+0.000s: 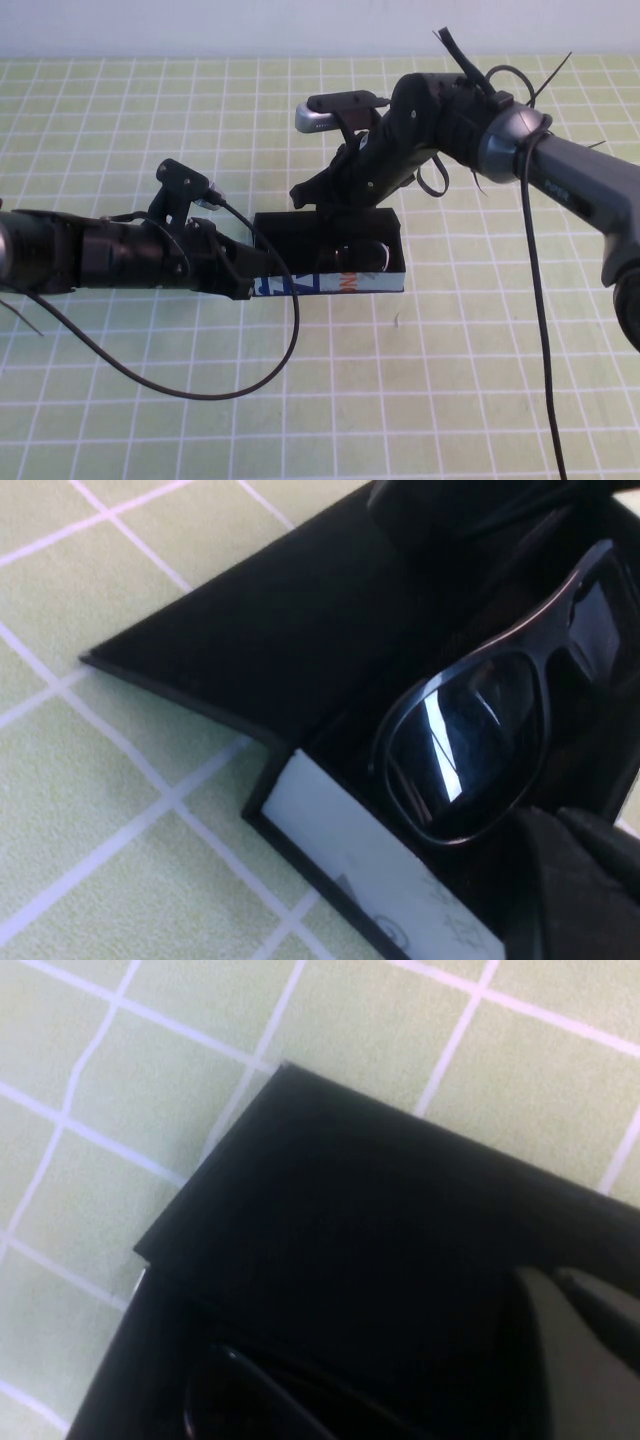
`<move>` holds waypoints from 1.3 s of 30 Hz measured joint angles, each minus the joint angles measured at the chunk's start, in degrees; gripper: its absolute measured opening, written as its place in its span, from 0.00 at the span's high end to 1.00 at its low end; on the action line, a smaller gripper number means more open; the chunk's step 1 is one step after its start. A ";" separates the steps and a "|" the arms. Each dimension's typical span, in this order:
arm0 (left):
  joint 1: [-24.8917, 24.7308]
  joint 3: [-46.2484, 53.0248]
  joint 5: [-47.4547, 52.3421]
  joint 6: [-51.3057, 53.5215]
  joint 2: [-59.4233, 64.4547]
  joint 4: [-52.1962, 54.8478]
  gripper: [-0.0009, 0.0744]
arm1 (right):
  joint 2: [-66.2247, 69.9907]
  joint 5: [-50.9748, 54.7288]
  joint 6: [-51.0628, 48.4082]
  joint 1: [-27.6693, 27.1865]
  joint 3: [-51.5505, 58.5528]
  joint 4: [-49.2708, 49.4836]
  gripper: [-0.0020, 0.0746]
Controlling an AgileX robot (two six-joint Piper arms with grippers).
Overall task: Take glasses out of glasses case
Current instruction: Pick up the glasses from the glasses case
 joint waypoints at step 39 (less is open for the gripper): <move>8.09 0.00 9.03 -7.88 -2.24 1.96 0.99 | -11.03 22.83 -19.78 3.30 -1.87 -2.39 1.00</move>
